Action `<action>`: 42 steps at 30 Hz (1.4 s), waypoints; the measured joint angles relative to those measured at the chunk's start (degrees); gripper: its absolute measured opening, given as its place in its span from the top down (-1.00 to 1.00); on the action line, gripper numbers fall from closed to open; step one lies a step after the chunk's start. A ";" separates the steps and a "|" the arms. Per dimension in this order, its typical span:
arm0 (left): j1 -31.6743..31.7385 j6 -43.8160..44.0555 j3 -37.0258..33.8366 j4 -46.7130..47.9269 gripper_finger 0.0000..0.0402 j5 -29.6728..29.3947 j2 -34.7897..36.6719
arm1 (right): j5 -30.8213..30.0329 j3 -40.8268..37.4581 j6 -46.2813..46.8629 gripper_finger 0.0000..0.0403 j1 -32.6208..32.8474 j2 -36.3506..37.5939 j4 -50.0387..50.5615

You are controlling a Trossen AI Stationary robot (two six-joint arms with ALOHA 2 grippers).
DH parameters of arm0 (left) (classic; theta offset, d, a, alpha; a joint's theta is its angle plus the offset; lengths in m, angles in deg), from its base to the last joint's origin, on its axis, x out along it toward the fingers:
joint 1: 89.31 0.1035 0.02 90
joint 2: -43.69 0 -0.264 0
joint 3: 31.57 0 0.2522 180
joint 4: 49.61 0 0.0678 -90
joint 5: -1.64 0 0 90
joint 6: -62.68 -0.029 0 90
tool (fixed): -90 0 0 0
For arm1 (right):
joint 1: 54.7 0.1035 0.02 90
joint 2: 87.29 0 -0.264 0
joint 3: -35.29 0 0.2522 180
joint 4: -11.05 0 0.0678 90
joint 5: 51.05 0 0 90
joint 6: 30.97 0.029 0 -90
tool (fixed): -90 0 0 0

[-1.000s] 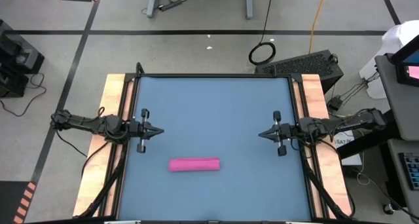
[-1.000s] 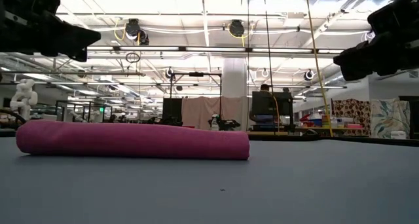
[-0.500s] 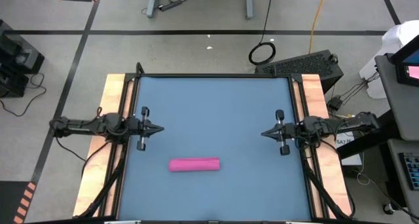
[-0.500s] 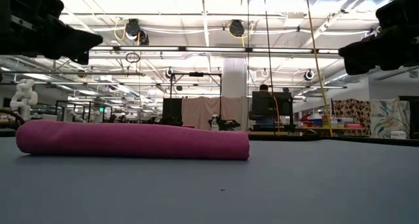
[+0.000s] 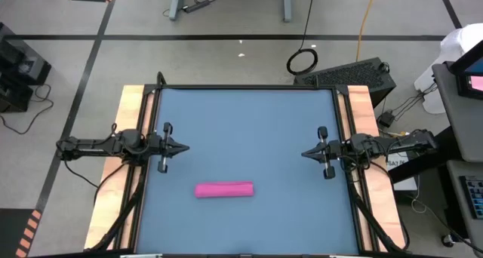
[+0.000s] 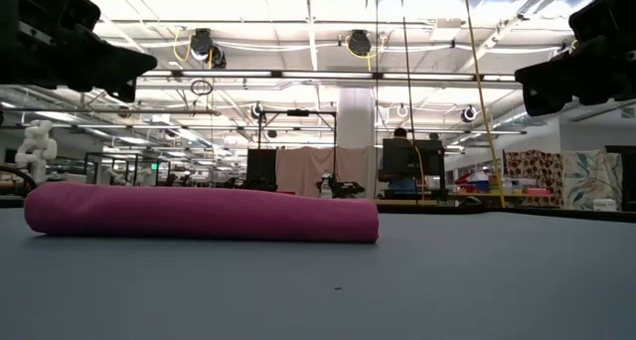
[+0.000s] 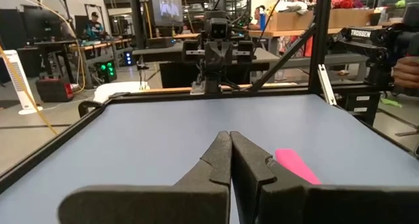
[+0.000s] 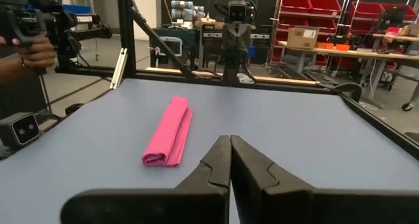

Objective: Roll towel

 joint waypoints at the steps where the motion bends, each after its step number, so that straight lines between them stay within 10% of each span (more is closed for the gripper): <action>1: -0.21 0.00 0.00 0.00 0.99 0.00 0.00 | 0.02 0.00 0.08 1.00 0.00 0.00 0.01; 42: -0.75 1.45 0.00 0.00 0.99 -0.11 -0.72 | 3.90 0.01 -8.05 1.00 -3.92 4.47 -4.91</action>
